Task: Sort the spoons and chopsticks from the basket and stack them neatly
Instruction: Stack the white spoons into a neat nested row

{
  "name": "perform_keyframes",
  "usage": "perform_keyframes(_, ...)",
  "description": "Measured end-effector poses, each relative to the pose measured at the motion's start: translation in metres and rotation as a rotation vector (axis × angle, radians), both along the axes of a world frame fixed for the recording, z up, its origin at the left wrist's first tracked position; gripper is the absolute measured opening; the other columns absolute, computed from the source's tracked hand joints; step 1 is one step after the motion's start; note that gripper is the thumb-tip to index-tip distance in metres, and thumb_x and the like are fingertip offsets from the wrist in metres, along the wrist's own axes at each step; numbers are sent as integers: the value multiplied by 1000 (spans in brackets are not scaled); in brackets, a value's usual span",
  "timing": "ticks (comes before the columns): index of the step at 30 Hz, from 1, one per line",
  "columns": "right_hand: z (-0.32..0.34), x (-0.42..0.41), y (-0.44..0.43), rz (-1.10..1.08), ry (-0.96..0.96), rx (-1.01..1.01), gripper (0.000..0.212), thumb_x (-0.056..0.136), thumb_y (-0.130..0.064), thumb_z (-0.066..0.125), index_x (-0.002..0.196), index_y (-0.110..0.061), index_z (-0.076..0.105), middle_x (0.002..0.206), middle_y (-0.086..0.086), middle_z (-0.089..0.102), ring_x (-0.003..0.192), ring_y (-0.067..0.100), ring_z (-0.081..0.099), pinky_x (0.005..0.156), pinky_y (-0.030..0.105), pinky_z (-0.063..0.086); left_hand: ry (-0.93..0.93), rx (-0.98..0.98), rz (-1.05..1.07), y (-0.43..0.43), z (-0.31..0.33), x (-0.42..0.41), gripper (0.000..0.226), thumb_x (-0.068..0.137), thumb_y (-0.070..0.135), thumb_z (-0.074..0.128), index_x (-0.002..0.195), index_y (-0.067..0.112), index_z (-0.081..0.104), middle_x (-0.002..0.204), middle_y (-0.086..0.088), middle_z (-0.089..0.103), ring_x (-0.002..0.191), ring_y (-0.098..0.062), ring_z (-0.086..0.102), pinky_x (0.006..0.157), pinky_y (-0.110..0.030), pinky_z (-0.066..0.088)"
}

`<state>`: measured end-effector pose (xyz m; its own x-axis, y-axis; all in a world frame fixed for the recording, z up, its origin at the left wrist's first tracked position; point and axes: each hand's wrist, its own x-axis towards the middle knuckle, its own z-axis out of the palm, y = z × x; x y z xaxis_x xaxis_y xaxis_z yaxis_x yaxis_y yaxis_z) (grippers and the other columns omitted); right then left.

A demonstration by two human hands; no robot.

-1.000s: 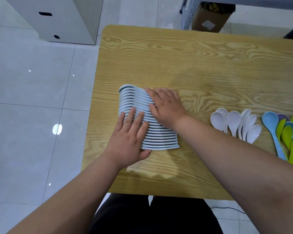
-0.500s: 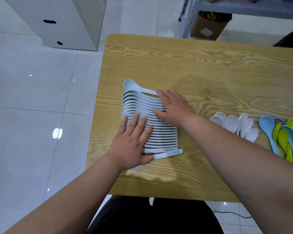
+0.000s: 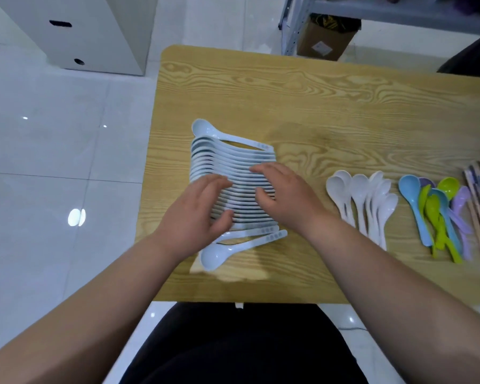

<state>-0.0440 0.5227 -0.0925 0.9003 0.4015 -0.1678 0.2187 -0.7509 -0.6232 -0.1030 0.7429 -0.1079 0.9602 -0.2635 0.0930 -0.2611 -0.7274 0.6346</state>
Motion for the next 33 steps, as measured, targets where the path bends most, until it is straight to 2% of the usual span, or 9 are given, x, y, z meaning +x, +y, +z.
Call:
perform_keyframes(3, 33, -52, -13, -27, 164, 36, 38, 95, -22, 58, 133, -28, 59, 126, -11, 63, 117, 0, 55, 95, 23, 46, 177, -118, 26, -3, 23, -17, 55, 85, 49, 53, 132, 21, 53, 127, 14, 53, 116, -7, 52, 96, -31, 48)
perform_keyframes(6, 60, -95, -30, -58, 244, 60, 36, 94, -26, 61, 129, -33, 61, 117, -19, 66, 114, -7, 57, 97, 22, 48, 275, -215, -30, -16, 47, -44, 47, 85, 51, 53, 129, 32, 54, 122, 27, 55, 112, 6, 54, 95, -23, 48)
perform_keyframes(12, 98, -134, -73, -37, 264, 97, 39, 92, -32, 60, 130, -34, 60, 120, -21, 64, 117, -4, 58, 97, 24, 49, 284, -308, -134, -63, 83, -87, 31, 86, 42, 58, 116, 41, 58, 104, 21, 63, 99, -5, 62, 85, -22, 50)
perform_keyframes(15, 104, -140, -103, -65, 224, 128, 34, 93, -28, 61, 127, -36, 60, 116, -23, 64, 115, -7, 57, 96, 23, 50, 202, -298, -120, -99, 93, -92, 31, 86, 37, 60, 117, 31, 62, 98, 19, 63, 95, -5, 62, 83, -22, 50)
perform_keyframes(17, 107, -146, -131, -84, 209, 140, 33, 94, -32, 60, 125, -41, 58, 114, -26, 63, 112, -6, 58, 95, 27, 51, 183, -303, -75, -124, 101, -93, 31, 87, 36, 59, 116, 24, 65, 100, 16, 64, 96, -7, 63, 83, -24, 51)
perform_keyframes(21, 111, -163, -199, -70, 175, 143, 34, 89, -43, 55, 123, -44, 55, 114, -29, 62, 102, 5, 65, 89, 34, 53, 160, -287, -7, -181, 124, -99, 28, 88, 33, 58, 115, 27, 64, 105, 15, 64, 99, -11, 65, 84, -19, 51)
perform_keyframes(26, 109, -169, -262, -38, 188, 199, 33, 94, -27, 62, 126, -34, 60, 115, -22, 62, 114, -6, 57, 94, 20, 48, 182, -251, 90, -244, 134, -109, 24, 89, 19, 67, 112, 25, 64, 104, 15, 66, 98, -10, 65, 81, -16, 50)
perform_keyframes(29, 111, -161, -280, -74, 198, 231, 30, 93, -25, 62, 122, -34, 62, 110, -21, 64, 111, -4, 58, 93, 20, 48, 218, -242, 96, -271, 139, -110, 30, 90, 9, 69, 113, 28, 64, 101, 16, 67, 98, -6, 65, 81, -12, 49)
perform_keyframes(33, 116, -142, -292, -72, 198, 229, 26, 94, -22, 64, 119, -29, 64, 107, -19, 65, 110, -2, 58, 91, 15, 46, 254, -232, 5, -286, 133, -110, 27, 89, 28, 63, 113, 41, 60, 103, 20, 65, 97, -6, 64, 82, -12, 47)
